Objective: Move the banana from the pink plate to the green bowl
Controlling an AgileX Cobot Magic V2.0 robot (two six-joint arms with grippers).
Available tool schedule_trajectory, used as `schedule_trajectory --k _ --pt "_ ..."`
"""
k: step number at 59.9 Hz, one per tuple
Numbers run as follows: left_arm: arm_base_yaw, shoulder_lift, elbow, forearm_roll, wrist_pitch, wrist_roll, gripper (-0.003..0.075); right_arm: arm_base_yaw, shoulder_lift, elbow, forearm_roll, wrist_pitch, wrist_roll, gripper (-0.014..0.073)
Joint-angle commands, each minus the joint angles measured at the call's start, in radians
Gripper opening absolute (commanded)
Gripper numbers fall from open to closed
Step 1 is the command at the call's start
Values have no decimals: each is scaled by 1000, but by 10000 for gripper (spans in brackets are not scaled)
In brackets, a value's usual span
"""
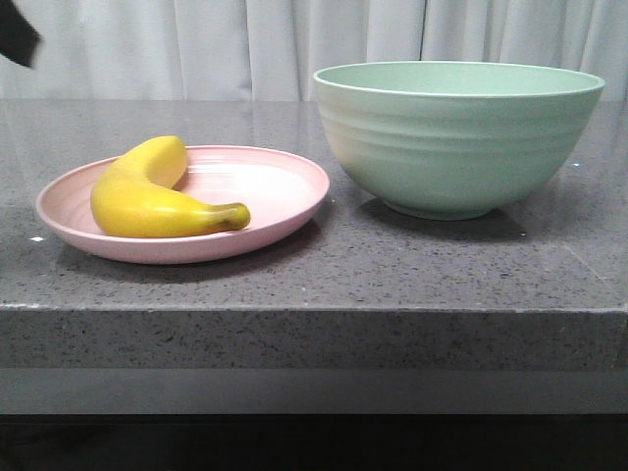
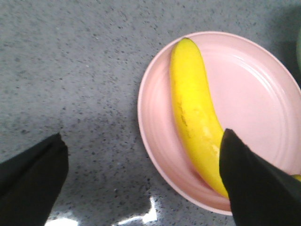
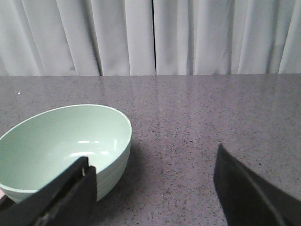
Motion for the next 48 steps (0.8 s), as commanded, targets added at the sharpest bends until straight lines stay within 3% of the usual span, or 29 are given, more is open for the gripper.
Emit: schedule_trajectory --k 1,17,48 --pt "-69 44 -72 40 -31 -91 637 -7 16 -34 -7 -74 -5 542" --pt "-230 219 -183 74 28 -195 636 -6 16 -34 -7 -74 -5 542" --pt "-244 327 -200 91 2 -210 636 -4 16 -34 -7 -73 -5 542"
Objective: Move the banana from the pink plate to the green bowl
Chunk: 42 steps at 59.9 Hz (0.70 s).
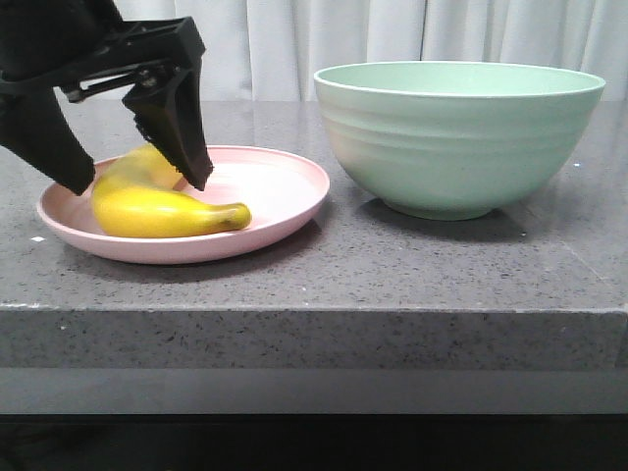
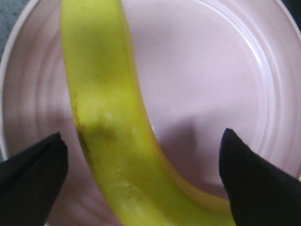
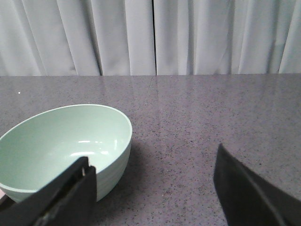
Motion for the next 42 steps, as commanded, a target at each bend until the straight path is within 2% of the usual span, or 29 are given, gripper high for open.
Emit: schedule_trajectory --k 1,15,22,31,36,42 --pt "-7 -17 -33 2 -49 -10 636 -4 16 -34 -7 -74 -5 542" --pt "-7 15 -33 20 -60 -10 616 -4 16 -34 -7 -74 -5 542" --pt "-1 15 -37 29 -64 -12 524 -4 16 -34 -7 -74 -5 542" --pt "24 15 -37 30 -83 -12 352 -4 16 -34 -7 -74 -5 542" --pt "42 15 -37 30 -101 -20 314 -4 16 -34 -7 -74 -5 542" --pt "69 15 -37 30 -140 -20 312 -4 16 -34 -7 -74 -5 542"
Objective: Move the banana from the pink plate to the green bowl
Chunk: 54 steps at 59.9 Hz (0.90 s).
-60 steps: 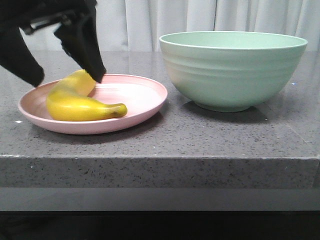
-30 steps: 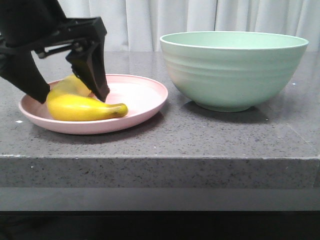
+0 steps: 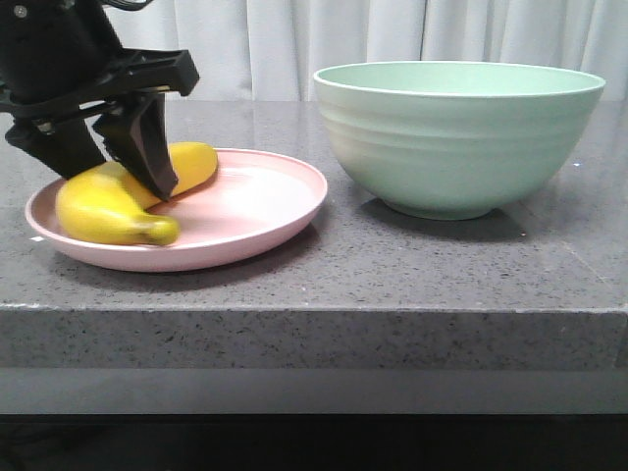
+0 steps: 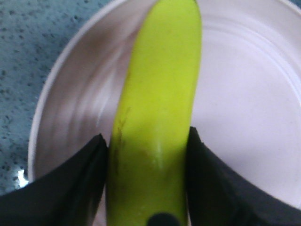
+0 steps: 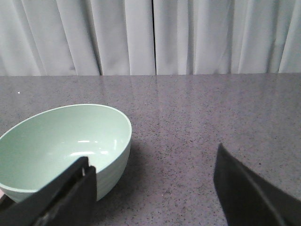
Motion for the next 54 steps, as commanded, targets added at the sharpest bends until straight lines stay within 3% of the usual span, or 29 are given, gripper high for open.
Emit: schedule_trajectory --k 1,12,24,35,43,54 --pt "23 -36 -36 -1 -82 -16 312 -4 16 -34 -7 -75 -5 542" --pt "38 -36 -36 0 -162 -16 302 -4 16 -34 -7 -75 -5 542" --pt "36 -36 -36 -8 -230 -16 153 -4 16 -34 -7 -75 -5 542" --pt "23 -101 -36 -8 -268 -14 149 -4 16 -34 -7 -75 -5 542" --pt "-37 -192 -36 -8 -319 2 149 -4 21 -34 18 -67 -5 542" --pt "-163 -283 -38 -8 -374 4 148 7 73 -56 153 -61 -5 542"
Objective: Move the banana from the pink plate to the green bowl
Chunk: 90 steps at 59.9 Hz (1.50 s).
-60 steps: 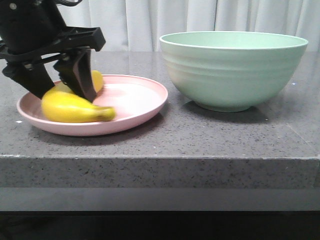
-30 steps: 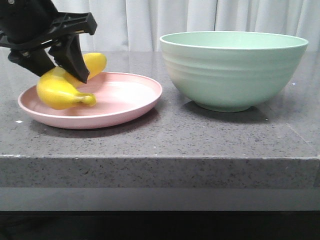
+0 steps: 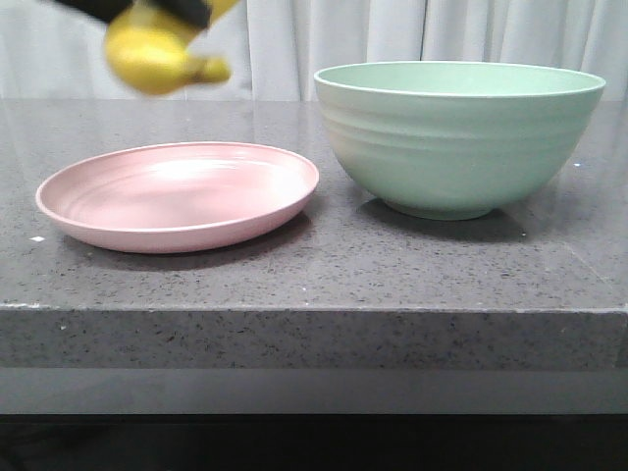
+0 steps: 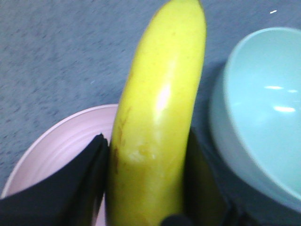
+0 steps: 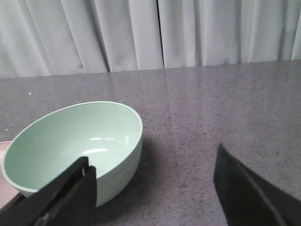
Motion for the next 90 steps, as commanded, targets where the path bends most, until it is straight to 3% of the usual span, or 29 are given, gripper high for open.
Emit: schedule_trajectory --k 1,20,45,66,90 --pt "-65 -71 -40 -12 -98 1 148 11 51 -55 81 -67 -5 542" --pt "-218 -88 -40 -12 -116 1 149 171 289 -225 317 -90 -5 543" --pt "-225 -88 -40 -10 -116 1 149 468 657 -431 482 -286 -5 543" --pt "-225 -88 -40 -8 -109 1 149 485 851 -578 530 -278 -5 543" --pt "-225 -88 -40 -8 -109 1 149 507 939 -645 546 -183 -5 541"
